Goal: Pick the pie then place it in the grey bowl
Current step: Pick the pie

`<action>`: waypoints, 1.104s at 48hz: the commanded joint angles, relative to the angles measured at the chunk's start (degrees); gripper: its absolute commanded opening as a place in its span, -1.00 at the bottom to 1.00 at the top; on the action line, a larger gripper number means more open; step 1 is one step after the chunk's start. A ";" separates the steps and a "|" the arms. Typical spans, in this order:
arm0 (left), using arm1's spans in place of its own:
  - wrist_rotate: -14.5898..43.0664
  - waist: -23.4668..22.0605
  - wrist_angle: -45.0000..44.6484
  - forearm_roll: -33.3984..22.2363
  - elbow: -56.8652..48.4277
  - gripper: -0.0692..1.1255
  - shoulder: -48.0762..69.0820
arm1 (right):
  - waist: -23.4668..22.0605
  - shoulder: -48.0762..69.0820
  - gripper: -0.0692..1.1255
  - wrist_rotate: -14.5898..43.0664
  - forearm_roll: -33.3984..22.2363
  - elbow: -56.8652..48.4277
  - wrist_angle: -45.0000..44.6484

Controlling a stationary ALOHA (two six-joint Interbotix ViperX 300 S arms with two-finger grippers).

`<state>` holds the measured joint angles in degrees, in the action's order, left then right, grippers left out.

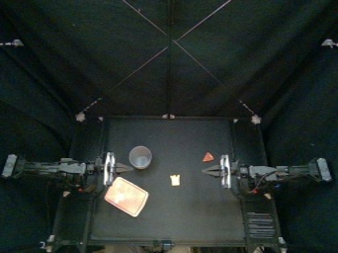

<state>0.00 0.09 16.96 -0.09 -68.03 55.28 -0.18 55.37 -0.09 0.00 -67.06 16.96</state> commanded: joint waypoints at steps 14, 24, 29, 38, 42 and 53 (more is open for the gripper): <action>0.00 -0.18 0.09 0.00 1.14 -0.87 -2.64 | -13.80 -13.97 -0.78 0.00 -0.88 9.76 -17.31; 0.26 0.26 0.18 0.09 0.88 -0.87 -3.25 | -17.49 -17.40 -0.74 -0.44 -4.31 13.97 -32.61; 0.26 0.97 0.09 0.79 0.79 -0.86 -3.34 | -17.23 -17.14 -0.56 -0.70 -6.68 13.97 -37.71; 0.26 3.08 0.18 1.41 0.26 -0.86 -3.34 | -17.75 -14.59 0.12 0.79 -8.96 11.87 -41.31; 0.18 3.96 0.18 1.32 -0.09 -0.86 -3.34 | -18.81 -13.27 0.54 1.67 -8.53 10.81 -40.25; 0.18 5.71 0.44 1.23 -0.53 -0.87 -3.34 | -23.91 -12.48 0.92 3.87 -8.17 8.61 -39.55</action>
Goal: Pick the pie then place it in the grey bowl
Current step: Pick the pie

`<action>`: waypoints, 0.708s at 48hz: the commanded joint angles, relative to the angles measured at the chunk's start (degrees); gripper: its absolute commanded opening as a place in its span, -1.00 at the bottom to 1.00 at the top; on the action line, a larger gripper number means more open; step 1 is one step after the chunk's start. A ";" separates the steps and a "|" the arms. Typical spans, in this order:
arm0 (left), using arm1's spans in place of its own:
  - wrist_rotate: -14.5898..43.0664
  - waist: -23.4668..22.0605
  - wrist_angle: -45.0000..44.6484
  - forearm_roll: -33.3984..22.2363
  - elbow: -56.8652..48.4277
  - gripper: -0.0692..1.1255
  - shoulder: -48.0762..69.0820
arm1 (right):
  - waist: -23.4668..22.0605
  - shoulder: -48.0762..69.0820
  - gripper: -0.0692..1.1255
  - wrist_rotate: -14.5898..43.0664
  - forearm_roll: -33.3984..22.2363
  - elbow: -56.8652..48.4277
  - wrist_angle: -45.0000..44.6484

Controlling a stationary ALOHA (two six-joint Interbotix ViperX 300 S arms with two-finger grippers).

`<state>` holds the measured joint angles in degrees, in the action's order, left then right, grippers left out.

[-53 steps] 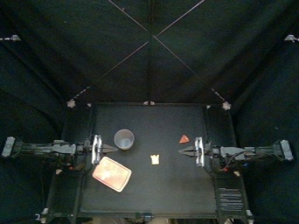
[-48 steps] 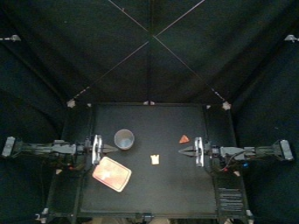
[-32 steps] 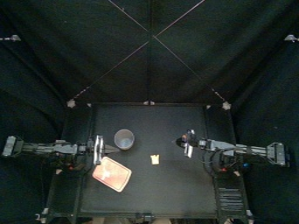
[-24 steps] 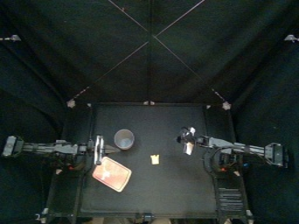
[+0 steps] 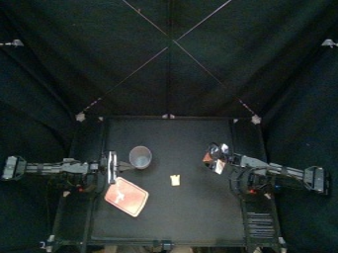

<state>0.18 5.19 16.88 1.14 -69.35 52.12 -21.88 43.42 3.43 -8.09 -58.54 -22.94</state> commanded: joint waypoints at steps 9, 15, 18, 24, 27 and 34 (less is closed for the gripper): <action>0.09 1.85 0.53 0.00 0.70 -0.86 -0.18 | -3.69 -4.92 0.89 -1.05 -0.53 2.02 -5.71; 0.09 2.55 0.53 0.00 0.70 -0.86 -0.18 | -3.34 -9.05 0.89 -4.13 -1.41 5.27 -12.57; 0.09 2.99 0.53 0.00 0.70 -0.86 -0.18 | -2.90 -10.46 0.89 -7.29 -1.41 6.15 -13.62; 0.09 3.78 0.70 0.00 0.70 -0.86 -0.18 | -2.37 -12.83 0.89 -15.21 -0.26 7.29 -15.82; 0.00 4.04 0.62 0.00 0.70 -0.86 -0.18 | -2.55 -14.59 0.89 -20.13 2.29 8.09 -18.11; 0.09 4.83 0.70 0.00 0.18 -0.86 -0.18 | -2.72 -18.63 0.89 -29.09 5.19 8.61 -19.34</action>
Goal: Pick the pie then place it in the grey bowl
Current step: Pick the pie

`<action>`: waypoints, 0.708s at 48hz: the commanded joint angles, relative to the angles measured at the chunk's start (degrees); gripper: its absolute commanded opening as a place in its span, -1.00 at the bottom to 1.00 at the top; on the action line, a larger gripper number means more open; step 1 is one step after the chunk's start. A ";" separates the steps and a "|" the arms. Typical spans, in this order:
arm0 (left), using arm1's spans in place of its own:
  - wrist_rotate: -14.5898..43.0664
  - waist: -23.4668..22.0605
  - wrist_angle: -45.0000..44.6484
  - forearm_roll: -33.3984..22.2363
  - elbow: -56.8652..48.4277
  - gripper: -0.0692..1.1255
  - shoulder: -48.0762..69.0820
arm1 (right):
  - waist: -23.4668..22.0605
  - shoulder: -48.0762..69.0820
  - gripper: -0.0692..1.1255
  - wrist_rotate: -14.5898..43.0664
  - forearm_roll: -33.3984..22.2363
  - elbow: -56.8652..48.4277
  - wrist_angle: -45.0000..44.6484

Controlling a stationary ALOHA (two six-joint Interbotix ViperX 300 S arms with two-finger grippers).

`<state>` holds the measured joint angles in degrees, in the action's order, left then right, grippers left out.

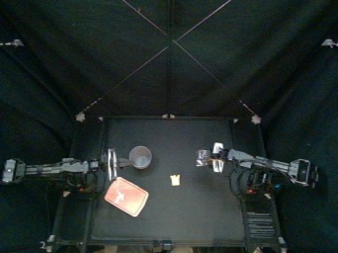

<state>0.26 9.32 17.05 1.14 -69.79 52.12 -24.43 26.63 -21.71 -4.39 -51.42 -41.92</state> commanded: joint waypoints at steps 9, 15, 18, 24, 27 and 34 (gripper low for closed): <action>-0.26 1.49 0.70 -0.44 0.09 -0.86 -0.18 | -2.46 -8.79 0.89 -11.25 0.70 2.55 0.62; -0.18 1.41 0.70 -1.41 -0.26 -0.87 -0.18 | -3.87 -13.10 0.89 -14.33 -0.62 3.87 1.93; -0.18 1.49 0.70 -1.85 -0.62 -0.86 -0.18 | -4.48 -15.64 0.89 -16.00 -1.32 4.48 2.81; -0.09 1.49 0.70 -2.55 -0.79 -0.86 -0.18 | -5.71 -19.69 0.89 -17.49 -2.11 5.63 3.78; -0.09 1.49 0.70 -2.72 -0.88 -0.86 -0.18 | -6.06 -21.27 0.89 -17.58 -2.11 6.24 3.52; -0.09 1.67 0.70 -2.72 -0.97 -0.86 -0.18 | -6.94 -23.29 0.88 -17.67 -2.46 7.29 2.46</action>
<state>0.09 10.63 17.23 -1.32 -71.54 52.12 -30.67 2.99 -39.20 -6.77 -45.53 -39.02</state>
